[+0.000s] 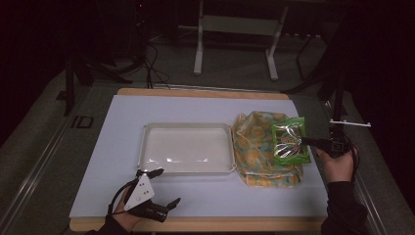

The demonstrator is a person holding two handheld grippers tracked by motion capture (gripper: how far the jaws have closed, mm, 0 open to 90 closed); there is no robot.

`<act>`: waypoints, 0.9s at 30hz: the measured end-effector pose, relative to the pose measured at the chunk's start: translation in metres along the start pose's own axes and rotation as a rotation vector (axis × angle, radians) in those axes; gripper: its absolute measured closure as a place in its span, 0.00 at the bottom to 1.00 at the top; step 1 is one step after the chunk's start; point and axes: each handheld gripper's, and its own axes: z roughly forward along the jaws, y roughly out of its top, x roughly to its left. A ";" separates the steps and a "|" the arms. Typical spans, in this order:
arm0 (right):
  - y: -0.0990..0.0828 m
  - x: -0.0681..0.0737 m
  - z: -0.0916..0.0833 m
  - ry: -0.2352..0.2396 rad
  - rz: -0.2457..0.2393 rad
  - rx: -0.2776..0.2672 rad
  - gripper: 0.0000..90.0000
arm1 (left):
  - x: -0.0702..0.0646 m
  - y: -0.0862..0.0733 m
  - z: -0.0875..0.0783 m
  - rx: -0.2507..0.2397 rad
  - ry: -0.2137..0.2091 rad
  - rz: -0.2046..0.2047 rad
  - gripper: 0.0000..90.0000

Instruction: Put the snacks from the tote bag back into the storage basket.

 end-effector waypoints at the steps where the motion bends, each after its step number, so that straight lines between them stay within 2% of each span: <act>1: 0.000 -0.001 -0.001 0.002 0.001 -0.002 0.99 | 0.000 0.000 0.000 -0.001 0.000 -0.001 0.01; 11: -0.002 -0.007 -0.014 0.010 0.029 -0.029 0.99 | 0.000 0.000 0.000 0.001 0.001 -0.001 0.01; 19: -0.006 -0.007 -0.025 0.025 0.043 -0.062 0.99 | 0.000 0.000 0.000 0.000 0.001 0.005 0.01; 27: -0.001 -0.001 -0.035 0.042 0.045 -0.084 0.99 | -0.001 0.000 0.000 0.001 -0.002 0.005 0.01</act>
